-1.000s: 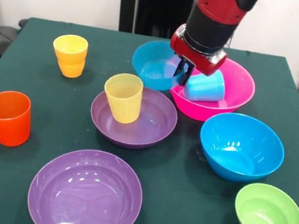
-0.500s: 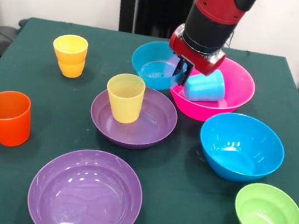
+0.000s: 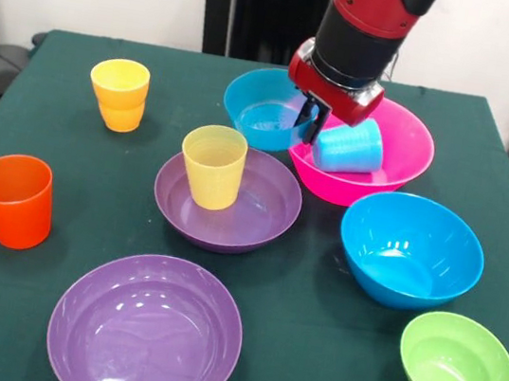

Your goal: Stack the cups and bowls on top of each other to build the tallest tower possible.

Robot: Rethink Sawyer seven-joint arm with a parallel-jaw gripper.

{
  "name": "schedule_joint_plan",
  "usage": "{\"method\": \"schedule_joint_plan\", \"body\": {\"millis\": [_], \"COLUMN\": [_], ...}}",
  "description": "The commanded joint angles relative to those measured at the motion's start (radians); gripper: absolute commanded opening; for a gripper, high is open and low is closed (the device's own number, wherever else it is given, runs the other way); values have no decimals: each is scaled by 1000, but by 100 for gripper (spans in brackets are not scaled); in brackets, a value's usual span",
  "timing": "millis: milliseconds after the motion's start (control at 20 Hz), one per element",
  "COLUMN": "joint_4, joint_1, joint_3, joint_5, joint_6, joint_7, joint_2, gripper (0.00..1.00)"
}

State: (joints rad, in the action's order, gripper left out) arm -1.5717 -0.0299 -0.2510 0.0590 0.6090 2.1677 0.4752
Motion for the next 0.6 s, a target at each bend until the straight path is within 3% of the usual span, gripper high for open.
{"method": "schedule_joint_plan", "body": {"millis": [50,600], "joint_4": [1,34], "joint_1": [-18,12], "joint_3": [45,56], "joint_5": [12,14], "joint_6": [110,278], "joint_7": [107,72], "joint_2": [54,135], "gripper": [0,0]}}
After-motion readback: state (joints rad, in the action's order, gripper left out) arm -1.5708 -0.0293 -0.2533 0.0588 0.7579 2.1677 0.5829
